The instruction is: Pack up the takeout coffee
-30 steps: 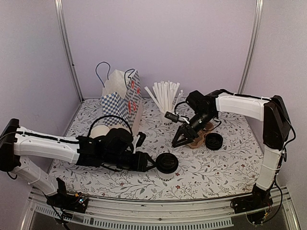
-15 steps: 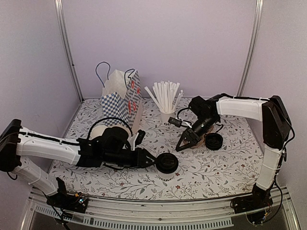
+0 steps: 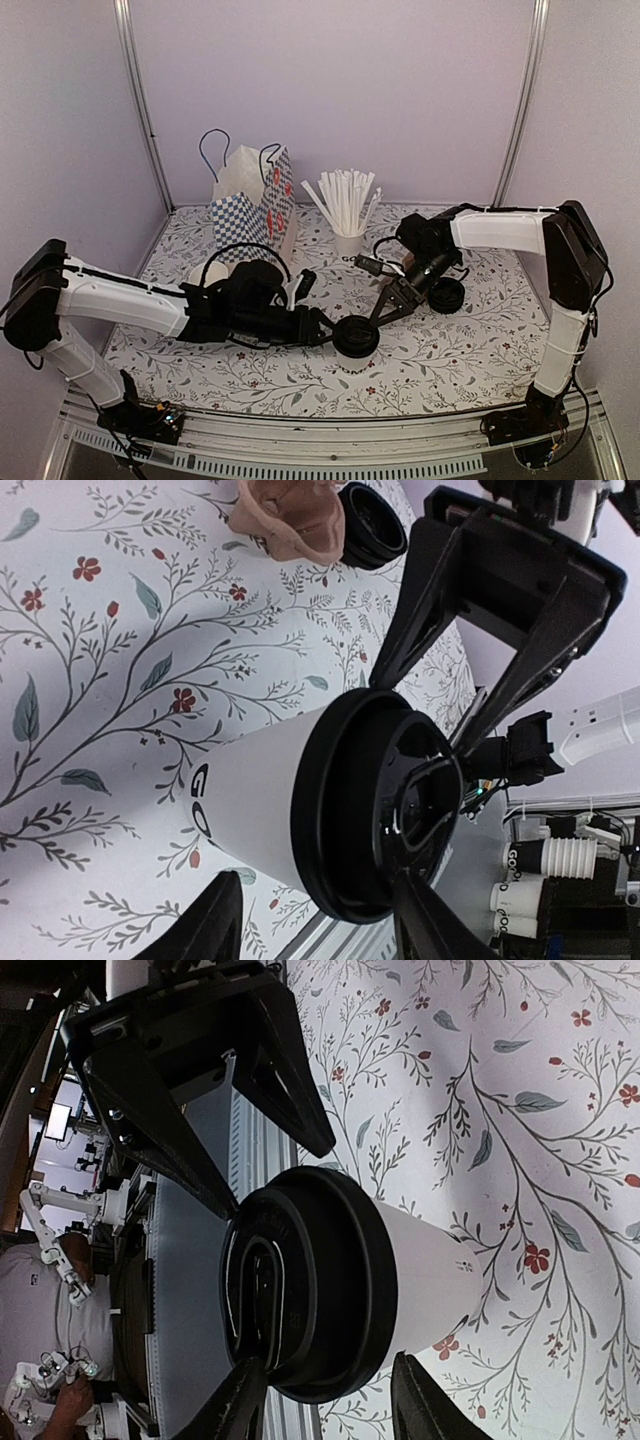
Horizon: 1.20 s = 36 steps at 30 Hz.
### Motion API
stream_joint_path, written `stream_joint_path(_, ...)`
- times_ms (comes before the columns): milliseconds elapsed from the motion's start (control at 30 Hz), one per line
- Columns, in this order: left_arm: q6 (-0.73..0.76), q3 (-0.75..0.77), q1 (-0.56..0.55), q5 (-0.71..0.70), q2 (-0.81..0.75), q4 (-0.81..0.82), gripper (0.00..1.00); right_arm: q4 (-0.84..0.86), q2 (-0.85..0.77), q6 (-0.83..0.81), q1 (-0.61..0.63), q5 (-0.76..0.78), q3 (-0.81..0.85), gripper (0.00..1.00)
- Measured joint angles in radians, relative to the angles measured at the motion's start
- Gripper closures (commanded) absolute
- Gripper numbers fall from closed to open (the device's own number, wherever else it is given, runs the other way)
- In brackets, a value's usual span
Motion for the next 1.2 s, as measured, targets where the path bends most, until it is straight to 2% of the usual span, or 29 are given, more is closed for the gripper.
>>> stream_joint_path(400,0.095,0.048,0.044,0.046,0.063,0.030,0.47,-0.033,-0.064,-0.043,-0.004,0.000,-0.087,0.53)
stream_joint_path(600,0.123,0.063,0.050,0.059,0.064,0.028,0.39,-0.044,-0.081,-0.053,-0.005,0.000,-0.093,0.49)
stream_joint_path(700,0.129,0.065,0.050,0.061,0.053,0.022,0.39,-0.057,-0.081,-0.060,-0.012,-0.002,-0.095,0.50)
stream_joint_path(967,0.084,0.034,0.056,0.038,-0.013,-0.002,0.56,-0.063,-0.080,-0.055,-0.079,-0.001,-0.099,0.58)
stream_joint_path(1200,0.056,0.027,0.060,0.068,0.026,0.002,0.59,-0.056,-0.032,-0.042,-0.085,-0.001,-0.098,0.59)
